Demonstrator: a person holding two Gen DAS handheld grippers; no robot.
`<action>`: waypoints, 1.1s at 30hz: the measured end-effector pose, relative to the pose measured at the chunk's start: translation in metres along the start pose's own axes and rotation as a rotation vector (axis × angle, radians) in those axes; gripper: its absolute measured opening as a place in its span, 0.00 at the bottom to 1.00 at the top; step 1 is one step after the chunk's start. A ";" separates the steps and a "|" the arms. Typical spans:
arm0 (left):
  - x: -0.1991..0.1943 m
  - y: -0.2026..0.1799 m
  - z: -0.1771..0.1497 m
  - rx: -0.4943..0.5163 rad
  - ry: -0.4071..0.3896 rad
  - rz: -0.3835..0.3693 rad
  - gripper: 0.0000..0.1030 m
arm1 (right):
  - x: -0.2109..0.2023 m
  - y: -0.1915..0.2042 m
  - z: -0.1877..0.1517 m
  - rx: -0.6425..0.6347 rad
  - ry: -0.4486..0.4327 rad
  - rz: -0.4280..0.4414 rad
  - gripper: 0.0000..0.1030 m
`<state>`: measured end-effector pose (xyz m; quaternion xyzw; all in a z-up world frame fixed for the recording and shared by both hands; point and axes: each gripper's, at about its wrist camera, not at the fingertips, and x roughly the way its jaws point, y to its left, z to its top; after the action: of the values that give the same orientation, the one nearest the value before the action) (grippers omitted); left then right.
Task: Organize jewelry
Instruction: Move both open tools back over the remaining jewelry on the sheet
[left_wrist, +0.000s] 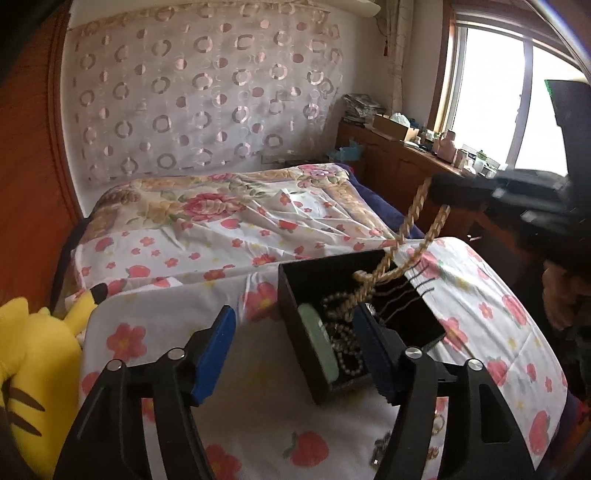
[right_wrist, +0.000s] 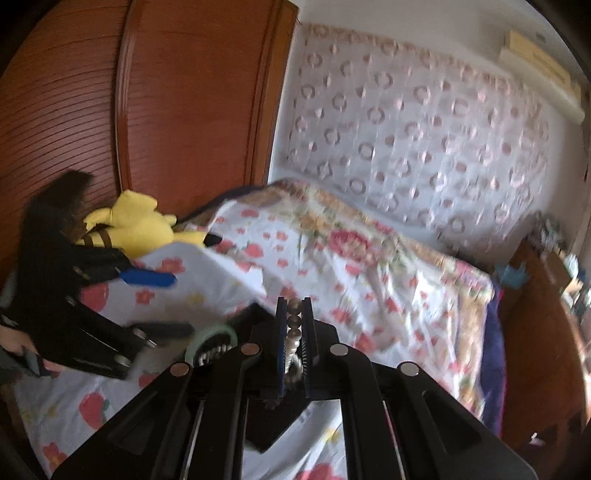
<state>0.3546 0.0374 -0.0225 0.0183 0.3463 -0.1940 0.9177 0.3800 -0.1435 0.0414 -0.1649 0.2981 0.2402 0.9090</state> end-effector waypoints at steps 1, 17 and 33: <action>-0.002 0.002 -0.003 -0.004 0.000 0.005 0.66 | 0.004 0.000 -0.005 0.010 0.013 0.002 0.08; -0.014 -0.039 -0.089 0.080 0.117 -0.057 0.66 | -0.041 0.019 -0.103 0.097 0.079 0.051 0.42; -0.010 -0.062 -0.119 0.093 0.178 -0.068 0.66 | -0.050 0.043 -0.206 0.182 0.286 0.101 0.27</action>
<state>0.2504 0.0036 -0.1002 0.0662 0.4173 -0.2387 0.8744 0.2269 -0.2161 -0.0922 -0.0992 0.4526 0.2319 0.8553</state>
